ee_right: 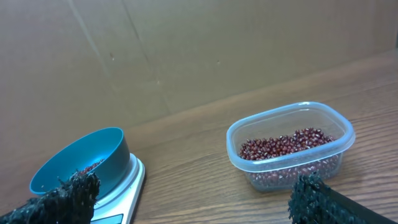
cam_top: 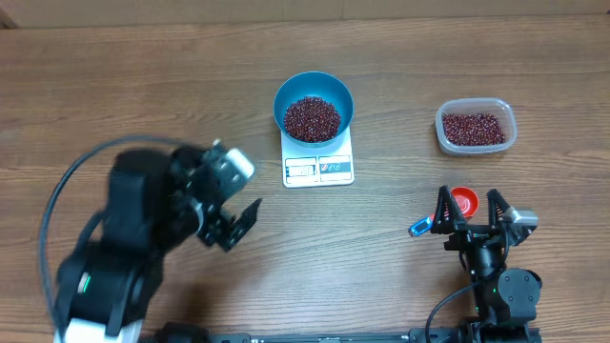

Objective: Scoop item into bowl and weigh 150g on scale

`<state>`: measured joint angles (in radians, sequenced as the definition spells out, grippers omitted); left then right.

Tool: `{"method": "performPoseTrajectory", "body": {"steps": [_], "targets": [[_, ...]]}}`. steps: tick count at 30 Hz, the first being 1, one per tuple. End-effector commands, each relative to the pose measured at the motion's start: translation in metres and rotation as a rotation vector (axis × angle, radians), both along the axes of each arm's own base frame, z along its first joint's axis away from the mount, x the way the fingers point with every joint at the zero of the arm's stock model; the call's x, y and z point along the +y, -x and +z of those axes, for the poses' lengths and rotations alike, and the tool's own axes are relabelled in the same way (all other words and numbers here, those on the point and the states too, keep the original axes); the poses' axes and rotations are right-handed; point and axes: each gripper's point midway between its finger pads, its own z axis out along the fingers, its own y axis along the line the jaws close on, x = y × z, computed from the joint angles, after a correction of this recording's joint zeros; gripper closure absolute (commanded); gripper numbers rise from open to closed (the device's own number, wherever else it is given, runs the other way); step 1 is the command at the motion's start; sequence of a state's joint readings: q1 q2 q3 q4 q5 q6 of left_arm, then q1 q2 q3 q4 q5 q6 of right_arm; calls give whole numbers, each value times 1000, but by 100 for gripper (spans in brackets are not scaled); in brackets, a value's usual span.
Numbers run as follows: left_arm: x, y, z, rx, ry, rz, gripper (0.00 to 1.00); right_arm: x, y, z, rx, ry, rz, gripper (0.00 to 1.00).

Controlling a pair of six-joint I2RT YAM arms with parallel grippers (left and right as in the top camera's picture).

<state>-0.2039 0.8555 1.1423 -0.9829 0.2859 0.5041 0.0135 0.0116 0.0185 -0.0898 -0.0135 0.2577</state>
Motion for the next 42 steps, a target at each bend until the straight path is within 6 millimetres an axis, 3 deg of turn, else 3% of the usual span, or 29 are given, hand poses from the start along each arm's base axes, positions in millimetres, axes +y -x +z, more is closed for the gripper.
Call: {"method": "performPoseTrajectory", "body": {"steps": [1,7,10,17,22,32,35,42], "targets": [[10,21,-12,-25,35,29,0,-2,0,-2,-4,8,-12,0],[7,52,-38,-194,135,-2,0,-2,0,-2,-4,8,-12,0],[8,54,-46,-298,217,29,0,-3,0,-2,-4,7,-13,0],[32,24,-66,-405,467,293,0,-2,0,-2,-4,8,-12,0],[49,4,-86,-436,554,428,0,-2,0,-2,-4,8,-12,0],[72,-12,-121,-469,558,572,0,-2,0,-2,-4,8,-12,0],[80,-13,-125,-476,512,611,0,-2,0,-2,-4,8,-12,0],[79,-12,-131,-490,402,568,0,-2,0,-2,-4,8,-12,0]]}}
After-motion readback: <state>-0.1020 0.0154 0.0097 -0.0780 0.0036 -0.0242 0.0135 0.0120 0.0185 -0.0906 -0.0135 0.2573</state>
